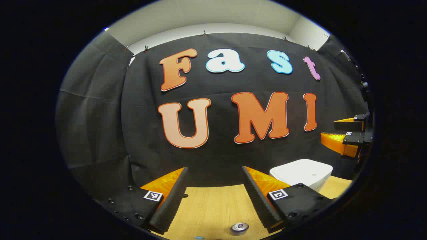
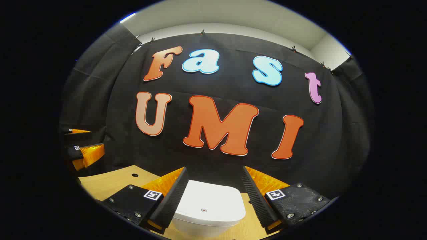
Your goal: Press the lid of the desktop garbage bin to open it, pick up the crumpled paper on the desktop and throw it into the bin, then pick up the pop can on the desktop and drop it into the bin, and finally close the garbage bin lid.
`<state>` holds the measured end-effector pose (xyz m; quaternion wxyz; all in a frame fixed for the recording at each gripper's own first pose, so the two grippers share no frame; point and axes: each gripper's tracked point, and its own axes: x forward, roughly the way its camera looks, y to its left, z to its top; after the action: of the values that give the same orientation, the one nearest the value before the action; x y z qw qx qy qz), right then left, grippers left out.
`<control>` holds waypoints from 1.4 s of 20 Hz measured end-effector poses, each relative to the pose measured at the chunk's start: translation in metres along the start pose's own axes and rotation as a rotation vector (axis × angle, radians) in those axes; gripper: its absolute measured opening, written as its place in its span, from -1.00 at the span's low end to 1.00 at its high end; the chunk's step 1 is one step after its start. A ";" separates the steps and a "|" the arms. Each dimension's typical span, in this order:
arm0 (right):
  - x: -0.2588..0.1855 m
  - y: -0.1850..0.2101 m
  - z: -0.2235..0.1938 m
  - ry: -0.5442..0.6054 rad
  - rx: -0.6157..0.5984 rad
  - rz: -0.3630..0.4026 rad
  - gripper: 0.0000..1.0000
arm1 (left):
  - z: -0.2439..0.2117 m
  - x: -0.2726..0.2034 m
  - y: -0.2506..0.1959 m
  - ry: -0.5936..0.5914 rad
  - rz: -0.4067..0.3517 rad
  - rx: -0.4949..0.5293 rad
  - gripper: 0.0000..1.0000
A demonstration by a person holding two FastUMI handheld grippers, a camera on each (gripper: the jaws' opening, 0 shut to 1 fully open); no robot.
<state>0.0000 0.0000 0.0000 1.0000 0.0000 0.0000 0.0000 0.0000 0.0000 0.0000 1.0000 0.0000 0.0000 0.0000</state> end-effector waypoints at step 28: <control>0.014 0.010 -0.052 0.180 0.089 0.101 -0.86 | -0.005 0.001 0.000 0.036 0.031 0.026 0.99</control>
<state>0.0136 0.0100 -0.0524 0.9937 0.0445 0.0898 0.0502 0.0009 -0.0004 -0.0055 0.9996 0.0131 0.0182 0.0155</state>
